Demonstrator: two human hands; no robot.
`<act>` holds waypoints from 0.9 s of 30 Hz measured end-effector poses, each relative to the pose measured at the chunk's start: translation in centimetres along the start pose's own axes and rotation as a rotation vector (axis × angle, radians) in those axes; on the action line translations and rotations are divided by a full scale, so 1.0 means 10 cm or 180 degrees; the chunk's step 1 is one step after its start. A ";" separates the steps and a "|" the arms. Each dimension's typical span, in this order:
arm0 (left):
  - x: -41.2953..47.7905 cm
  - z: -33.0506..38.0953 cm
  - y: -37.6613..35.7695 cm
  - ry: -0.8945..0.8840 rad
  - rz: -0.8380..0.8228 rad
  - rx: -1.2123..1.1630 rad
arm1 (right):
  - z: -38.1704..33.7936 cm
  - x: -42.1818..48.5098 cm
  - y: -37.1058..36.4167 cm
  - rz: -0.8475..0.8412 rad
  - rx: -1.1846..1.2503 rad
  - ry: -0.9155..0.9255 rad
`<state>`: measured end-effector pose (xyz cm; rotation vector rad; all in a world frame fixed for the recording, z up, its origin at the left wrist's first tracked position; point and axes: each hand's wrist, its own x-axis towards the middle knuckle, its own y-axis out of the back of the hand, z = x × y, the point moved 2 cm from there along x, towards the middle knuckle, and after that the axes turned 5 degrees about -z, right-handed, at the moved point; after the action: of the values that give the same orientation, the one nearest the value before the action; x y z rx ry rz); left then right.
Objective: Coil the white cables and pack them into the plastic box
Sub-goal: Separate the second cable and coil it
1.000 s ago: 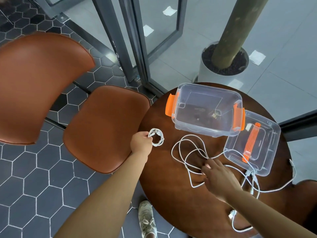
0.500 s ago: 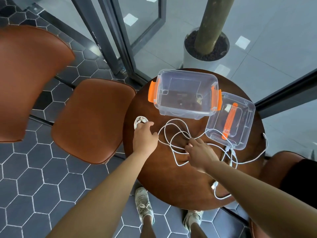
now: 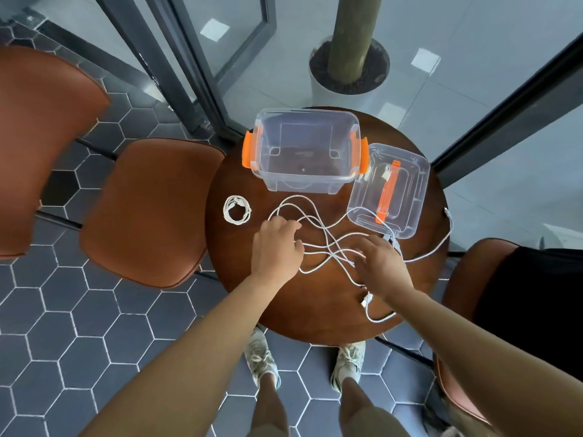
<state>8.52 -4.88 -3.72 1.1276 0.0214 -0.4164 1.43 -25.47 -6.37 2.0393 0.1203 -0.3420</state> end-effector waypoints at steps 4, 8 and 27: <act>-0.06 0.22 -0.08 -0.0641 -0.0118 0.0762 | 0.14 -0.13 0.04 0.0032 0.0335 -0.0692; -0.11 0.39 -0.34 -0.0905 -0.0879 0.1730 | 0.16 -0.18 -0.11 -0.0640 -0.0091 -0.0634; -0.38 0.15 0.54 0.0231 -0.0533 -0.2128 | -0.17 -0.32 0.06 -0.0292 0.0563 -0.0391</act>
<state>6.50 -3.06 2.50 0.4804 0.2996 -0.4699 -1.14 -24.02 -4.21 2.1849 0.1113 -0.5512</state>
